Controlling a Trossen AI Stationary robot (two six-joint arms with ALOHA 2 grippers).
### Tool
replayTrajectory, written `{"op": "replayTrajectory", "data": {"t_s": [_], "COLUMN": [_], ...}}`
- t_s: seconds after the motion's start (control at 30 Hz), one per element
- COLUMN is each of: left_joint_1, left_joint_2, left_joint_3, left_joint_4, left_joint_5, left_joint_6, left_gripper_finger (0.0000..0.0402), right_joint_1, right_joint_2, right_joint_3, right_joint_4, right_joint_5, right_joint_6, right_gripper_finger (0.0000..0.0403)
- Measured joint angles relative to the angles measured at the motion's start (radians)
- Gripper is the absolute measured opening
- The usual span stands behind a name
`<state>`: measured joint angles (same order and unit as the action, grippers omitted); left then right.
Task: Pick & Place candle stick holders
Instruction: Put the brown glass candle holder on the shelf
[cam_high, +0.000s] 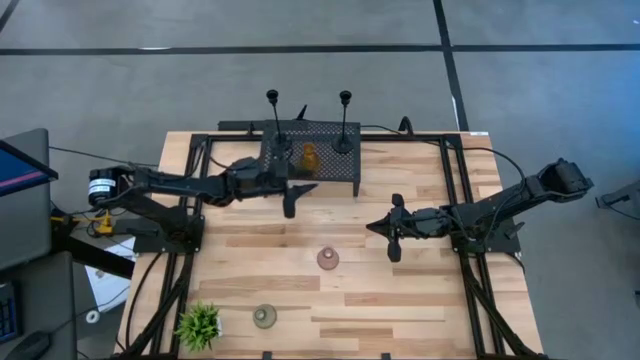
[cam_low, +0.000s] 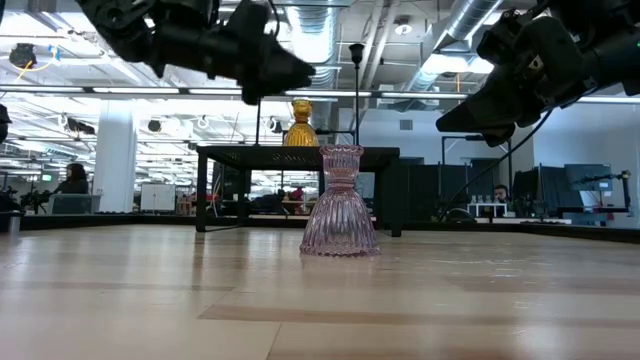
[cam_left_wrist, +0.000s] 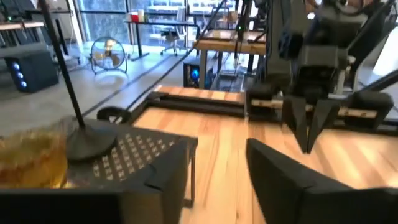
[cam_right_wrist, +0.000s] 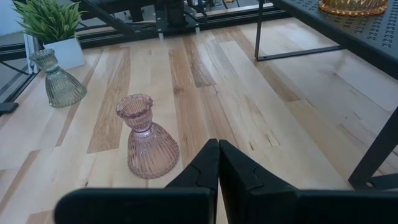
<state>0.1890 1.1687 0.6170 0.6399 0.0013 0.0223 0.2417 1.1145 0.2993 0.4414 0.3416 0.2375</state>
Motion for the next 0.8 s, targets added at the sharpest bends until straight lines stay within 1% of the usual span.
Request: {"op": "replayTrajectory", "data": {"t_s": [0.13, 0.33, 0.4, 0.43, 0.67, 0.73, 0.8], "left_joint_1": [0.006, 0.008, 0.008, 0.008, 0.01, 0.019, 0.034], "left_joint_2": [-0.001, 0.002, 0.004, 0.005, 0.049, 0.067, 0.083], "left_joint_3": [-0.04, -0.06, -0.059, -0.059, -0.059, -0.059, -0.059], "left_joint_4": [-0.001, 0.002, 0.006, 0.004, 0.004, 0.007, 0.014], "left_joint_5": [0.0, 0.0, -0.005, -0.025, -0.238, -0.263, -0.265], "left_joint_6": [0.0, 0.0, 0.0, 0.0, -0.002, -0.001, -0.004], "left_gripper_finger": [0.01, 0.0014, 0.0006, 0.0006, 0.0003, 0.0004, 0.0003], "right_joint_1": [0.0, 0.0, 0.0, 0.0, 0.0, 0.0, 0.0], "right_joint_2": [0.0, 0.0, 0.0, 0.0, 0.0, 0.0, 0.0], "right_joint_3": [0.0, 0.0, 0.0, 0.0, 0.0, 0.0, 0.0], "right_joint_4": [-0.003, -0.006, -0.007, -0.007, -0.007, -0.007, -0.007], "right_joint_5": [0.0, 0.0, 0.0, 0.0, 0.0, 0.0, 0.0], "right_joint_6": [0.0, 0.0, 0.0, 0.0, 0.0, 0.0, 0.0], "right_gripper_finger": [0.0001, 0.0001, 0.0001, 0.0001, 0.0001, 0.0001, 0.0001]}}
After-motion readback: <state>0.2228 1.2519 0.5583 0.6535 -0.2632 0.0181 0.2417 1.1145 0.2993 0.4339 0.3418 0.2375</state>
